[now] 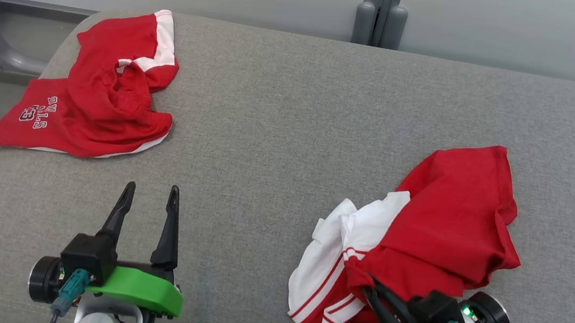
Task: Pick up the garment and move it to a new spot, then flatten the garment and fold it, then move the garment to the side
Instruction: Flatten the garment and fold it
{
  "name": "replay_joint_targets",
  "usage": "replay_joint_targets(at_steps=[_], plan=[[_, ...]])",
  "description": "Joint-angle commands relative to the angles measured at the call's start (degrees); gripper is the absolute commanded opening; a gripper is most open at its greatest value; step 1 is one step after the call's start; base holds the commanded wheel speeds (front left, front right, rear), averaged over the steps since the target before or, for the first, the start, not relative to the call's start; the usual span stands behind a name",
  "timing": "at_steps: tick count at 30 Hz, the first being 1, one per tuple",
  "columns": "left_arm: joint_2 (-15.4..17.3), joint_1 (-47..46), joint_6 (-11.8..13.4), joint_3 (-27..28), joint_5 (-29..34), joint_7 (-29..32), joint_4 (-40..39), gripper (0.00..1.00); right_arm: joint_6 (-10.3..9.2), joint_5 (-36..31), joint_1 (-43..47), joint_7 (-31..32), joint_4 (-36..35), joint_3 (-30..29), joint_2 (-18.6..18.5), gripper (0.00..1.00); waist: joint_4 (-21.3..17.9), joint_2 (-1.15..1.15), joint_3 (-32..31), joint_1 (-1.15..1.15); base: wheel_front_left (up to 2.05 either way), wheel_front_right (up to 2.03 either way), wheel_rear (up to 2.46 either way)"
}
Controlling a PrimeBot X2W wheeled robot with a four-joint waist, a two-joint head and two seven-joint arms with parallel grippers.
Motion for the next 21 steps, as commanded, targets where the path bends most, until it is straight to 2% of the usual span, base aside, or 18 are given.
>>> replay_joint_targets(at_steps=[1, 2, 3, 11, 21], plan=[[0.09, -0.56, 0.28, 0.17, -0.05, -0.05, -0.04, 1.00, -0.10, 0.37, 1.53, -0.50, 0.99, 0.81, -0.36, 0.00, -0.56, 0.00, -0.05, 0.00, 0.00, 0.00, 0.00], [0.09, -0.46, 0.33, 0.22, 0.02, -0.05, -0.01, 1.00, -0.10, 0.63, 1.99, -0.76, 1.35, 0.92, -0.40, 0.11, -0.83, 0.00, -0.06, 0.00, 0.00, 0.00, 0.00], [0.09, -0.37, 0.36, 0.23, 0.03, -0.05, 0.07, 1.00, -0.10, 0.74, 2.07, -1.34, 1.69, 0.80, -0.67, 1.00, -1.19, 0.00, -0.06, 0.00, 0.00, 0.00, 0.00], [0.09, -0.96, 0.17, 0.32, 0.43, -0.05, 0.20, 1.00, -0.10, 1.19, 0.37, -5.34, 1.23, -6.77, -1.45, 1.00, -3.62, 0.00, -0.29, 0.00, 0.00, 0.00, 0.00], [0.09, -1.41, -0.40, 0.62, 1.01, -0.05, 0.16, 1.00, -0.10, -0.29, -3.63, -6.40, 1.61, -18.26, -2.65, 1.00, -3.80, 0.00, 0.36, 0.00, 0.00, 0.00, 0.00]])
